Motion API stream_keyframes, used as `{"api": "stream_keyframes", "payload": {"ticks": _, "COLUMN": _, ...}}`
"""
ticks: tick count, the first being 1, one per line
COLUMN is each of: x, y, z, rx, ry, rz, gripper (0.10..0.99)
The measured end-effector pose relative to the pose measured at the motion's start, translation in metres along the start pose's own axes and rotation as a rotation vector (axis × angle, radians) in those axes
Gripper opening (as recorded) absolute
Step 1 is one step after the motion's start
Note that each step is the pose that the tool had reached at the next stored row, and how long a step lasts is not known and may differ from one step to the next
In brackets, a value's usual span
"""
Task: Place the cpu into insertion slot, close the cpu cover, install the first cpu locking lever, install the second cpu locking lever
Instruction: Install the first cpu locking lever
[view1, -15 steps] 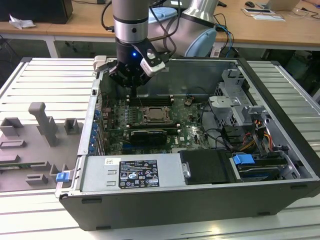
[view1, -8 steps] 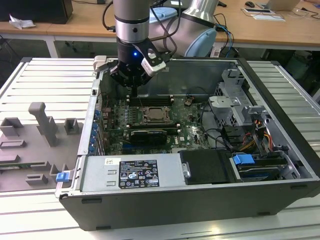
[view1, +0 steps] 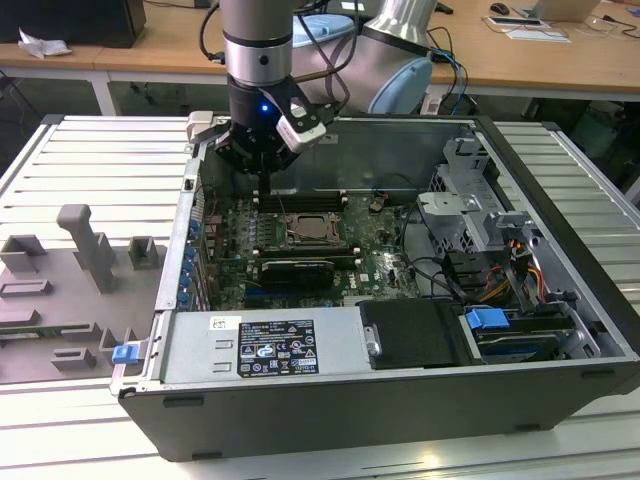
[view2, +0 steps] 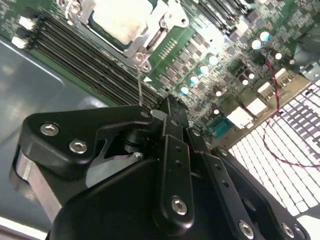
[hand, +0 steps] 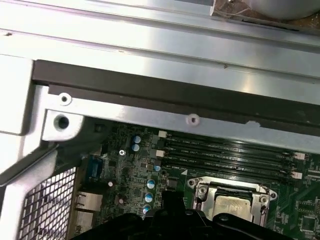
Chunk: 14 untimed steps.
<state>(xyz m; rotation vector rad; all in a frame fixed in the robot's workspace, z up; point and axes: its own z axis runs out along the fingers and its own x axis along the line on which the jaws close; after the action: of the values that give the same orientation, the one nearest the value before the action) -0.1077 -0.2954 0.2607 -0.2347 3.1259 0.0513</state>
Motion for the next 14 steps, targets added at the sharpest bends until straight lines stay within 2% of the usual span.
{"api": "stream_keyframes", "payload": {"ticks": 3, "x": -0.0017, "y": 0.0033, "z": 0.0019, "rx": 0.0, "ry": -0.0002, "rz": 0.011, "gripper": 0.106}}
{"api": "stream_keyframes", "payload": {"ticks": 14, "x": -0.0231, "y": 0.0007, "z": 0.0035, "rx": 0.0, "ry": -0.0009, "rz": 0.036, "gripper": 0.106}}
